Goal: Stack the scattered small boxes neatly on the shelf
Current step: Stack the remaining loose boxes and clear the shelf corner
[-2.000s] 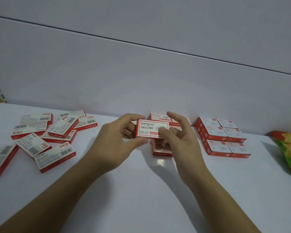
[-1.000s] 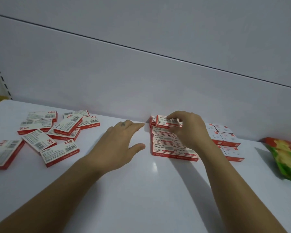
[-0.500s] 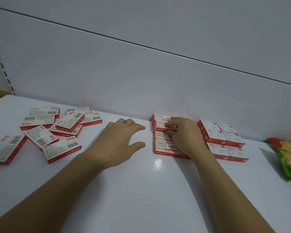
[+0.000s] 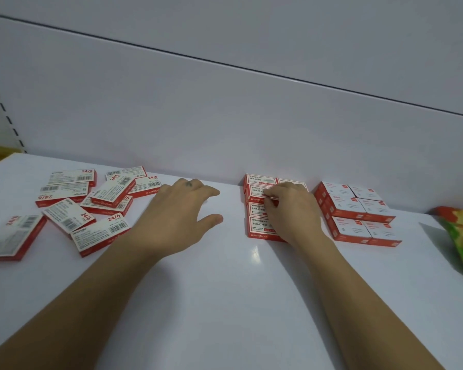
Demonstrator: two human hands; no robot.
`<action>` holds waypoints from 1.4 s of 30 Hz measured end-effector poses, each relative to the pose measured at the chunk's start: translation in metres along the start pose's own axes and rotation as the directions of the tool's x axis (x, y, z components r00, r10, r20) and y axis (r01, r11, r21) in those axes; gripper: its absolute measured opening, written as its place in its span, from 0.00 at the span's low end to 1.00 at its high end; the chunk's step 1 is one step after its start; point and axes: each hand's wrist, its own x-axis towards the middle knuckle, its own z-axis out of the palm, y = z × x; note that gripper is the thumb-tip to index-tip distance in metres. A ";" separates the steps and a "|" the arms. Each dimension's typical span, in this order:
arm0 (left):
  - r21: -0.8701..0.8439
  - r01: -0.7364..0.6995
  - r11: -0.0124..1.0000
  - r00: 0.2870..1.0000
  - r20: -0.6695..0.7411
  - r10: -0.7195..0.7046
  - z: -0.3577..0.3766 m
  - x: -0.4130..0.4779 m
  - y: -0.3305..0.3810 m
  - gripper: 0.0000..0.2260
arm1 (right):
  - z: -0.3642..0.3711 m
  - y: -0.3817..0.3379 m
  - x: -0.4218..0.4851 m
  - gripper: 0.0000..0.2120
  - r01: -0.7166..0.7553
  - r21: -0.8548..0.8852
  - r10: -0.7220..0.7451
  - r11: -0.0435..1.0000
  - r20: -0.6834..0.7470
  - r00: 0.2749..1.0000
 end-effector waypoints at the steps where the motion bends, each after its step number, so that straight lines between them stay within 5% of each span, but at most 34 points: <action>1: 0.004 0.002 1.000 1.000 -0.001 -0.002 0.000 -0.001 0.000 0.23 | -0.001 -0.001 -0.001 0.12 -0.004 -0.005 0.004 1.000 0.007 1.000; 7: 0.005 0.000 1.000 1.000 -0.008 0.000 -0.002 -0.001 0.000 0.23 | -0.010 -0.010 -0.010 0.22 0.019 -0.021 -0.019 1.000 0.034 0.999; 17: 0.170 0.010 0.985 0.997 -0.082 0.004 -0.052 -0.009 -0.016 0.22 | -0.035 -0.062 -0.014 0.29 0.295 0.091 -0.303 0.951 0.085 0.949; 27: 0.225 0.333 0.916 0.943 -0.056 -0.329 -0.078 -0.096 -0.069 0.30 | -0.016 -0.149 -0.032 0.30 0.539 0.181 -0.569 0.823 0.263 0.779; 37: 0.177 0.401 0.899 0.915 -0.115 -0.386 -0.077 -0.139 -0.077 0.29 | 0.022 -0.192 -0.040 0.16 0.687 0.213 -0.718 0.695 0.258 0.646; 42: 0.164 0.385 0.908 0.923 -0.093 -0.375 -0.071 -0.133 -0.072 0.29 | 0.020 -0.187 -0.034 0.09 0.617 0.240 -0.662 0.749 0.299 0.687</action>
